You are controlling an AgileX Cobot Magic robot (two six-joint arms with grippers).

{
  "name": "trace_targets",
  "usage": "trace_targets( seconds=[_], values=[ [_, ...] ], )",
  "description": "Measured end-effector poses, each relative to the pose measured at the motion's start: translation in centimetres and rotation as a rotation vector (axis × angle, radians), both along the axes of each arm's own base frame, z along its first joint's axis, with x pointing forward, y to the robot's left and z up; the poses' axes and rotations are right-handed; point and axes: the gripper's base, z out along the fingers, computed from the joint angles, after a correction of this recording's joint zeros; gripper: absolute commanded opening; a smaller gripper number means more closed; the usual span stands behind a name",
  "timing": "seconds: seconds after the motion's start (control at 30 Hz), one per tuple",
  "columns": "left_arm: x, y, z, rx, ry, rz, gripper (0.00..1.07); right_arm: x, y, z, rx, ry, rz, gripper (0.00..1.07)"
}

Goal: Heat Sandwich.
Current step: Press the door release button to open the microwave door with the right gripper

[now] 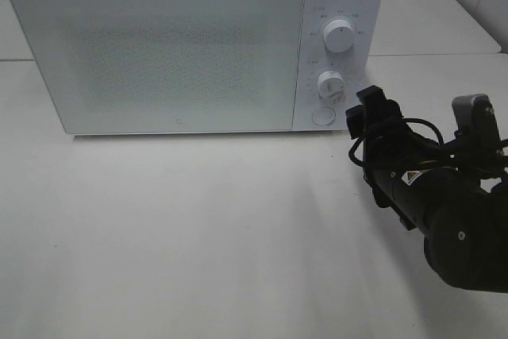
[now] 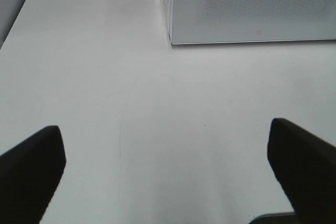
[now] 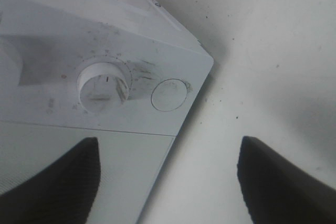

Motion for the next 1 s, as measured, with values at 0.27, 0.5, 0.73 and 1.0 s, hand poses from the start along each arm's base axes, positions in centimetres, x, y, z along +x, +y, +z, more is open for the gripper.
trace_targets(
  seconds=[0.27, 0.5, 0.73, 1.0],
  values=[
    [0.0, 0.0, 0.0, 0.0, 0.0, 0.0, 1.04, 0.0, 0.0, 0.0, 0.244, 0.019, -0.104, 0.23],
    [0.0, 0.0, 0.0, 0.0, 0.0, 0.0, 1.04, 0.0, -0.1, 0.0, 0.303, 0.024, -0.143, 0.0],
    [0.0, 0.0, 0.0, 0.0, 0.0, 0.0, 1.04, 1.4, 0.3, 0.3, 0.359, 0.051, -0.168, 0.01],
    [0.0, 0.0, 0.0, 0.0, 0.0, 0.0, 1.04, 3.8, 0.5, -0.1, 0.354, 0.067, -0.165, 0.01]
  ],
)
